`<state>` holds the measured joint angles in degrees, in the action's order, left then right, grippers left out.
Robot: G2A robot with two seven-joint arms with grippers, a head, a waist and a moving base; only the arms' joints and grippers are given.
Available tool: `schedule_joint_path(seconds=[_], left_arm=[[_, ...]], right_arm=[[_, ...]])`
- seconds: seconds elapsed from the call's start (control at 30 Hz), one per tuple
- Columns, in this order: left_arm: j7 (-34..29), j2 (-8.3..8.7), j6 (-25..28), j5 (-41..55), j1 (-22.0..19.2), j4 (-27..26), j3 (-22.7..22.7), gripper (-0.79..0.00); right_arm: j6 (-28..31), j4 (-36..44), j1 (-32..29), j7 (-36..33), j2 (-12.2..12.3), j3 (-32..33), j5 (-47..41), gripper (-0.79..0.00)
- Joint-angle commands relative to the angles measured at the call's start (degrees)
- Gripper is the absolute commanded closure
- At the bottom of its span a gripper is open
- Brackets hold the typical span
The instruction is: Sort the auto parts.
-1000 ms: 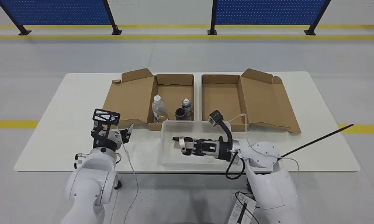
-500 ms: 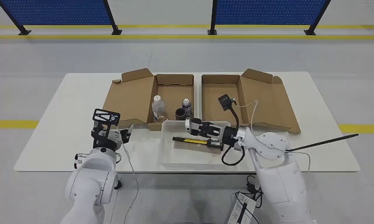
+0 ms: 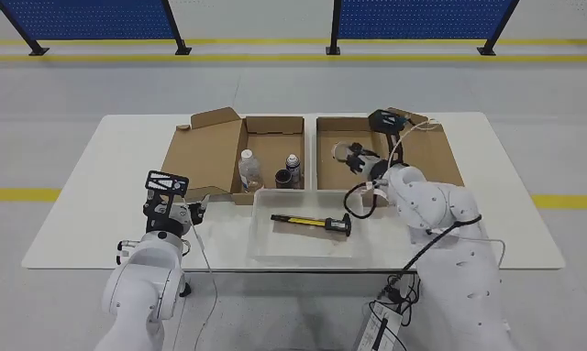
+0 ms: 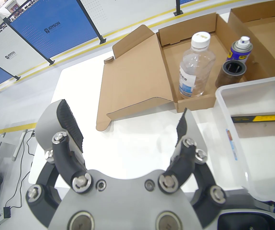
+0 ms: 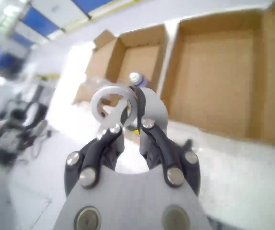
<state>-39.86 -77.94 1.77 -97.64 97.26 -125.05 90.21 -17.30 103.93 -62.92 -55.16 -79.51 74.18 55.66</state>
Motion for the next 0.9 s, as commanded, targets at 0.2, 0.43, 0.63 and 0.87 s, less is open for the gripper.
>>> schedule_joint_path(seconds=[0.2,0.43,0.63,0.87], left_arm=[[0.0,0.0,0.0,0.0,0.0,0.0,0.0,-0.785],[0.0,0.0,0.0,0.0,0.0,0.0,0.0,-0.785],[0.0,0.0,0.0,0.0,0.0,0.0,0.0,-0.785],[0.0,0.0,0.0,0.0,0.0,0.0,0.0,-0.785]], right_arm=[[-4.64,-12.59,8.66,-5.43,-0.19,-4.71,15.39,0.0],[-5.32,-28.4,15.07,-8.1,-1.12,-8.35,18.9,0.0],[-4.93,-41.38,19.5,-8.07,-2.3,-11.04,18.47,0.0],[-4.44,-49.01,21.67,-6.45,-3.57,-13.18,17.01,0.0]])
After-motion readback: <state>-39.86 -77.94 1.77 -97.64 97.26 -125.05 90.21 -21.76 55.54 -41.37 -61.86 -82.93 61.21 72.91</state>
